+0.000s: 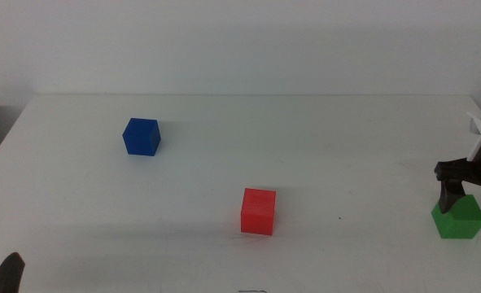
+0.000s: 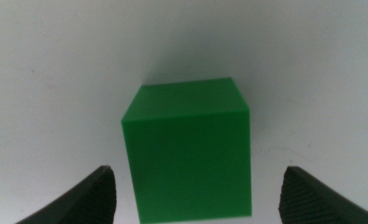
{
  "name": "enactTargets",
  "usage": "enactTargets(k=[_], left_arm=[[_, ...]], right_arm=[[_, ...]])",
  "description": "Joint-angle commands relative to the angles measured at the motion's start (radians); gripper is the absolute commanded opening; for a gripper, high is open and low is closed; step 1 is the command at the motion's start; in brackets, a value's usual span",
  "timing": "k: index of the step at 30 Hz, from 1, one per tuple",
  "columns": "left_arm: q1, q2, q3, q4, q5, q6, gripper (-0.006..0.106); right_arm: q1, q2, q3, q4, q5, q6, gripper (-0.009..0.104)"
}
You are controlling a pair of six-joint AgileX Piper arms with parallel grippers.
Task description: Stack red cubes first, then green, then blue cubes in a specific spot.
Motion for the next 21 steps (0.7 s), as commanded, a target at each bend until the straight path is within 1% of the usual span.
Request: enactTargets(k=[1, 10, 12, 14, 15, 16, 18, 20, 21], left_arm=[[-0.003, -0.021, -0.004, -0.009, -0.073, -0.004, 0.088], [-0.003, -0.021, -0.004, -0.009, -0.073, -0.004, 0.088], [-0.003, -0.021, -0.004, -0.009, -0.073, -0.004, 0.088], [-0.003, -0.021, -0.004, -0.009, -0.073, -0.004, 0.088], [-0.003, -0.021, -0.004, -0.009, -0.073, -0.004, 0.088], [-0.003, -0.021, -0.004, -0.009, -0.073, -0.004, 0.088], [-0.003, -0.021, -0.004, -0.009, -0.073, -0.004, 0.088], [-0.003, -0.021, -0.004, -0.009, -0.073, -0.004, 0.088], [-0.003, -0.021, -0.004, -0.009, -0.073, -0.004, 0.088]], right_arm=[[-0.006, -0.038, -0.031, -0.010, -0.023, -0.011, 0.067], [-0.006, 0.011, -0.032, -0.013, -0.049, -0.012, 0.066], [-0.006, 0.026, -0.032, -0.013, -0.051, -0.012, 0.064], [-0.006, 0.038, -0.033, -0.013, -0.060, -0.012, 0.059], [-0.006, 0.039, -0.033, -0.014, -0.067, -0.012, 0.053], [-0.006, 0.039, -0.033, -0.018, -0.078, -0.011, 0.044], [-0.004, 0.028, -0.033, -0.034, -0.087, 0.007, 0.018], [0.006, 0.003, -0.033, -0.052, -0.086, 0.027, -0.002], [0.016, -0.020, -0.032, -0.060, -0.078, 0.038, -0.001]])
